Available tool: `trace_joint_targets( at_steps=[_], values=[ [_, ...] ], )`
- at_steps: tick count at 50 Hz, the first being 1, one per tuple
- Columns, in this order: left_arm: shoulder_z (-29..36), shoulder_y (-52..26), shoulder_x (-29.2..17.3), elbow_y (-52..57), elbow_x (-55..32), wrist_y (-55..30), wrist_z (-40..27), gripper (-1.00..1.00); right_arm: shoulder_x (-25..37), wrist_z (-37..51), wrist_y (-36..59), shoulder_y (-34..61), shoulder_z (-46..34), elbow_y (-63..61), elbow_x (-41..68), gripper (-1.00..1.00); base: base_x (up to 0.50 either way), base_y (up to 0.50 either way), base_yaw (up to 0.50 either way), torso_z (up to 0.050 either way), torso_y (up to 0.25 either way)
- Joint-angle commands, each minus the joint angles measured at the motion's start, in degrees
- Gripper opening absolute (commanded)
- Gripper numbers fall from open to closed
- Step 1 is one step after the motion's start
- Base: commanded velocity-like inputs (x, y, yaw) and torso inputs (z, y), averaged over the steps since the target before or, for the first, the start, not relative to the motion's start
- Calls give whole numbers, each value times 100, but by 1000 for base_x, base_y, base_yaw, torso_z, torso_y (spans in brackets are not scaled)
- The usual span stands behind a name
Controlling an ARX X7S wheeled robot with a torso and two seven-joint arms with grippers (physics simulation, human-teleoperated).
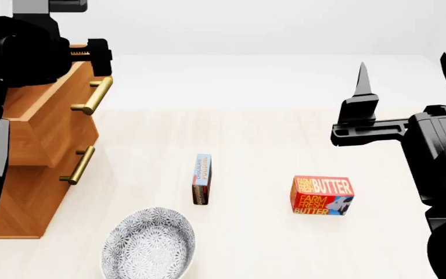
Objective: Put the chocolate pudding in the top drawer of the cabinet and close it.
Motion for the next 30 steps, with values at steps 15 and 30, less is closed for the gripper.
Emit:
trace_joint_targets(
  at_steps=[15, 30],
  values=[
    [-578, -233, 348, -1355, 1204, -100, 692, 100, 28, -133, -228, -151, -234, 80, -298, 100, 0, 0, 0, 0, 0],
    [-1246, 179, 326, -1356, 2032, -88, 1011, 100, 44, -179, -322, -198, -358, 128, -411, 100, 0, 0, 0, 0, 0]
  ],
)
